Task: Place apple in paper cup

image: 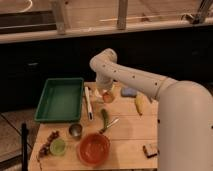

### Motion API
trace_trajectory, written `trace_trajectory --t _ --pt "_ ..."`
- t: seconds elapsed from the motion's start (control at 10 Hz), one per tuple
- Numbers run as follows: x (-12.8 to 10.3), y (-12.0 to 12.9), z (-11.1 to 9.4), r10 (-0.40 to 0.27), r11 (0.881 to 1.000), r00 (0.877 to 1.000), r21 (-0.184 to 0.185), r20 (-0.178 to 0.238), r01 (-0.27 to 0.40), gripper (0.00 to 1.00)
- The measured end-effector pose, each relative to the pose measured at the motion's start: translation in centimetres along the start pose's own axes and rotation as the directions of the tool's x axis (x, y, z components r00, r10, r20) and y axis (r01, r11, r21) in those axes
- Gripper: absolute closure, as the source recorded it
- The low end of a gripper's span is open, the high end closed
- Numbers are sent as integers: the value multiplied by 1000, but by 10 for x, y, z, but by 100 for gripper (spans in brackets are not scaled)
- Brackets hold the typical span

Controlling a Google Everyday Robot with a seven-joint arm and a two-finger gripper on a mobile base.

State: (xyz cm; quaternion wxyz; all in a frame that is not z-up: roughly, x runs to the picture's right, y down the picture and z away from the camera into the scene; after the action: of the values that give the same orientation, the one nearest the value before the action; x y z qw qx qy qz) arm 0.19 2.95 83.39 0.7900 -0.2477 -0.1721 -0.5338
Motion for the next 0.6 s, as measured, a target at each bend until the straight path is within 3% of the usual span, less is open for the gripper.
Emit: trace_trajectory --t 0.3,0.6 --pt "7 -2 -13 8 1000 1000 18 -25 -8 99" --pt "15 -8 -19 6 999 999 42 -36 -4 100"
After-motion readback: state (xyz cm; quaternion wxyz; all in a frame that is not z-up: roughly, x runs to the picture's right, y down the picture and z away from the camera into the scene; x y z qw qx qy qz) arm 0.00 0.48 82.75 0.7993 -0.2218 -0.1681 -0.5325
